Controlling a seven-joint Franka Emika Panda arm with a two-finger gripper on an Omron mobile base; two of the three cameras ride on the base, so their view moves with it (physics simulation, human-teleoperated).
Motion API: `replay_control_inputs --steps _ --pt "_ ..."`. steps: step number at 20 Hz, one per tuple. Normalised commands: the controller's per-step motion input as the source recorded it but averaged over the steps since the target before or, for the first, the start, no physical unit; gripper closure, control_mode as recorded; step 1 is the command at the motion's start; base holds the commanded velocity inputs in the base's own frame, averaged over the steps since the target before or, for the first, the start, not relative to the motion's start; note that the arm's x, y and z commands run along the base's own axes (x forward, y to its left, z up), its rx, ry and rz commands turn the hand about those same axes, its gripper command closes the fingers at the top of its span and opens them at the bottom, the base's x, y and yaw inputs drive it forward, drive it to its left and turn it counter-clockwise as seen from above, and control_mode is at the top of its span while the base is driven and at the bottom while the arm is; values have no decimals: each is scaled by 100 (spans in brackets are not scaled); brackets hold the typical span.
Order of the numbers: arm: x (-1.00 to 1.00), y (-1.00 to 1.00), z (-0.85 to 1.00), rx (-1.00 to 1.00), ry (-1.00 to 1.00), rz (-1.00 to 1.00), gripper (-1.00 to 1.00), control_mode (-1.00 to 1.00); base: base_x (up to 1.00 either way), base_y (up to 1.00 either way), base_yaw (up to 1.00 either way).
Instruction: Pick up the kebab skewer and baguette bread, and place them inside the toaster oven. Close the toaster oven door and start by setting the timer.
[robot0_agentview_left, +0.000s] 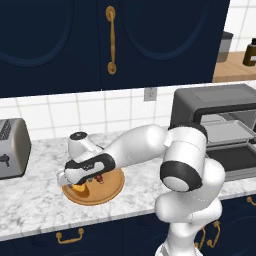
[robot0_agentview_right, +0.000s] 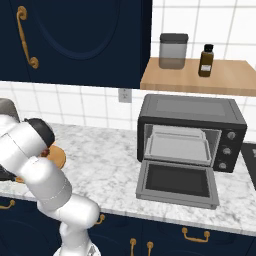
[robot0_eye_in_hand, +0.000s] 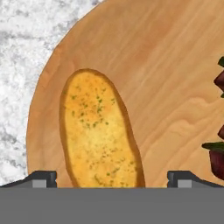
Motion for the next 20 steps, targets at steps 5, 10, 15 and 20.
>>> replay_control_inputs --steps 5,10,15,20 --pt "0 19 -21 0 0 0 -100 -100 0 0 0" --pt "2 0 -15 0 0 0 -100 -100 0 0 0" --pt "3 0 -16 0 0 0 -100 -100 0 0 0" --pt "1 -4 -20 0 0 0 -100 -100 0 0 0"
